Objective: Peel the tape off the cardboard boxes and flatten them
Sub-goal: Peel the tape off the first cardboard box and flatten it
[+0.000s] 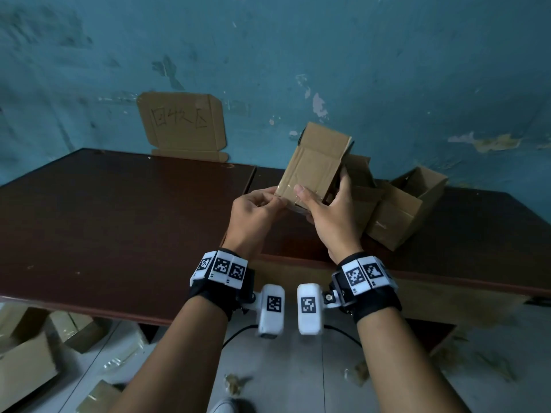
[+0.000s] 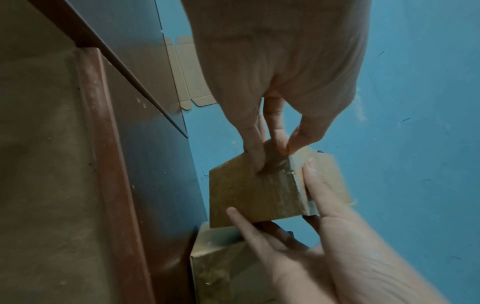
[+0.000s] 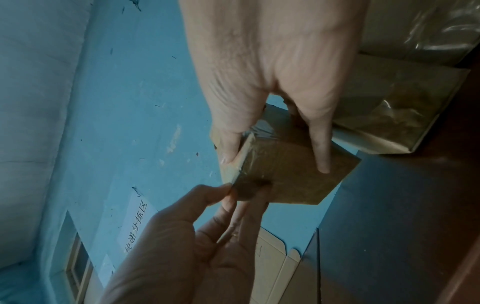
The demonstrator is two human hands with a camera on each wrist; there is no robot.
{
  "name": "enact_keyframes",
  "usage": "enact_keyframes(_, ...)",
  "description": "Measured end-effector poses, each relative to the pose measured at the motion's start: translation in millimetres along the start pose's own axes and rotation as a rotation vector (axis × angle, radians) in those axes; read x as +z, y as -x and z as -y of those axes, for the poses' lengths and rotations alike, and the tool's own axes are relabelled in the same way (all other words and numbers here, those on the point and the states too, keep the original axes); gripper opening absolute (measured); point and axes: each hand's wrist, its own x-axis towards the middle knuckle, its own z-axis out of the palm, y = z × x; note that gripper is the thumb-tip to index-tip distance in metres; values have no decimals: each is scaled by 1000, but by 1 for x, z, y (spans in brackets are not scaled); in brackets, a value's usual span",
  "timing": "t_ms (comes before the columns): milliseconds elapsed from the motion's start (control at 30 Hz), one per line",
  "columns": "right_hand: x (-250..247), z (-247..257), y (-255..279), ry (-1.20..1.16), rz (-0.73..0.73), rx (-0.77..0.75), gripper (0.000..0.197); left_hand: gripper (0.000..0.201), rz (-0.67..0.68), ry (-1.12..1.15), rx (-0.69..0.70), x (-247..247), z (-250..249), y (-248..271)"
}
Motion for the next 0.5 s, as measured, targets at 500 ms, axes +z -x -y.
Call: enact_keyframes(500, 2, 1, 4, 64, 62, 47, 112, 18, -151, -479, 199, -2, 5, 7)
